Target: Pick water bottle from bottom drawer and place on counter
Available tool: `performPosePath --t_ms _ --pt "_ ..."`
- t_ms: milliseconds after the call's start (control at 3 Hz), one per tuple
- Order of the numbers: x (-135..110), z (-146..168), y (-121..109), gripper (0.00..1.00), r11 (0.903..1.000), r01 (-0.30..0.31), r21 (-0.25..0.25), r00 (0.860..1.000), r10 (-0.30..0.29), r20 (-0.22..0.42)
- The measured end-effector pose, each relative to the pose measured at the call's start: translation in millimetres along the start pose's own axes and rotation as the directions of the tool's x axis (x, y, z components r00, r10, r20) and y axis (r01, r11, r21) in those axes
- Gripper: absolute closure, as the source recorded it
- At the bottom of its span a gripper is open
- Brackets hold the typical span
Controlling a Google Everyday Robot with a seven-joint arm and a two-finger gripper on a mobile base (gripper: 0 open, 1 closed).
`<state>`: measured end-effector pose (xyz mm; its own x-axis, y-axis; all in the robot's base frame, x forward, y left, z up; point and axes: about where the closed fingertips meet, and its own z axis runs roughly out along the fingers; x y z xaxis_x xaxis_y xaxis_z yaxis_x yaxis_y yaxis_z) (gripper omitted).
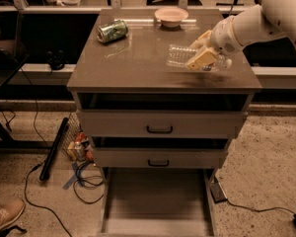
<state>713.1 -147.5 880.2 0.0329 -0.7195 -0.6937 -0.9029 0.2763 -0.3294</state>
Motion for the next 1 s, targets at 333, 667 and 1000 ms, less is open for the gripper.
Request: performPosePath --t_ms 333,667,1000 --pt "2.7 4.2 -1.6 0.36 0.9998 -0.018 -0.004 1.0 0.018 -0.006" --pt "5.0 8.8 -1.7 0.11 0.9994 -0.033 -0.008 0.999 0.033 -0.008" --pt "5.8 11.8 -0.6 0.0 0.9991 -0.04 -0.013 0.999 0.04 -0.005"
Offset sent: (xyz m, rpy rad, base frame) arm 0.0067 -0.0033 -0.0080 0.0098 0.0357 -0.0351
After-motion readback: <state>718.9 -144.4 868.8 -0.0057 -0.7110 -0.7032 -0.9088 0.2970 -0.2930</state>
